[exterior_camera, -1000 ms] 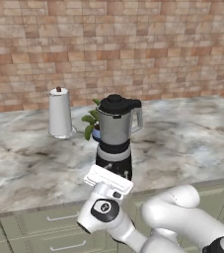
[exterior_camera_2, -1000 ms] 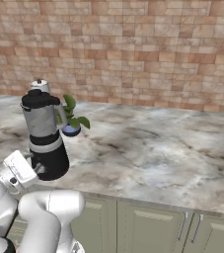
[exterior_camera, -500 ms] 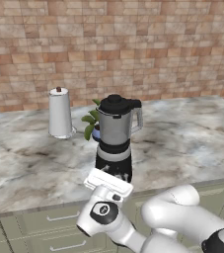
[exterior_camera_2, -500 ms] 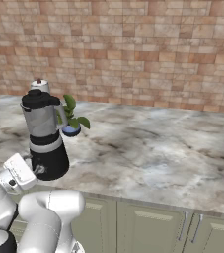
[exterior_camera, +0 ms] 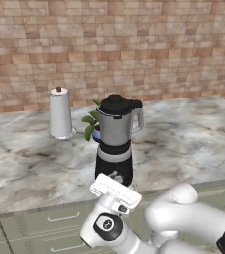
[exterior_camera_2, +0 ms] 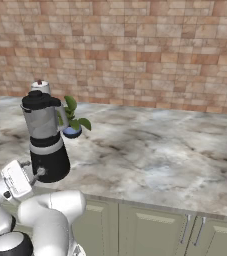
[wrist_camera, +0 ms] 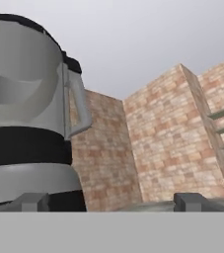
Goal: Open the blender lid, put the banana in the blender, close the lid, and start the blender.
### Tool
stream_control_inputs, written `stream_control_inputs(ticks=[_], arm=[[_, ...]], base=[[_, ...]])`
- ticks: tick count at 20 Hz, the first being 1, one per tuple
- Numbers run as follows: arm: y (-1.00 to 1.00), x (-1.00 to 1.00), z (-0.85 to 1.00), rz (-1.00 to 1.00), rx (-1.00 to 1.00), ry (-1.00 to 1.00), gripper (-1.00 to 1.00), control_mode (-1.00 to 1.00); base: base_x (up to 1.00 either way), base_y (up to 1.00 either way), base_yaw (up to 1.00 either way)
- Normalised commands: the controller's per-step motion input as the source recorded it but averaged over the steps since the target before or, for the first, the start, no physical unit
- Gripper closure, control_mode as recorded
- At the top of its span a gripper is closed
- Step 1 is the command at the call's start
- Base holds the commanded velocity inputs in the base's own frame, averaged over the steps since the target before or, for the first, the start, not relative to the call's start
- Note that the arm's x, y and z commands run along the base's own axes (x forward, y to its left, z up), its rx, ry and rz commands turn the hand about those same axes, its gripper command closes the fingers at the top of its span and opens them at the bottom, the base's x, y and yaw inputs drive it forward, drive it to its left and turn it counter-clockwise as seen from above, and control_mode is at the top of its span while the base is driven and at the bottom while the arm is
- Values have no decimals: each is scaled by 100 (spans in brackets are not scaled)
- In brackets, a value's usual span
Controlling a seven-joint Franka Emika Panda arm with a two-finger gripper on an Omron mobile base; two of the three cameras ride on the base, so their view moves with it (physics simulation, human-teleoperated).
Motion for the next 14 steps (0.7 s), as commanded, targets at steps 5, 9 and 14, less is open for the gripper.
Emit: stream_control_inputs(ticks=[5, 9, 14], arm=[[-13, -22, 7, 0, 0, -4, -100, -100], [-9, 21, 0, 0, 0, 0, -100, -100], [-4, 24, 0, 0, 0, 0, -100, -100]], base=[[0, 0, 0], [0, 0, 0], [0, 0, 0]])
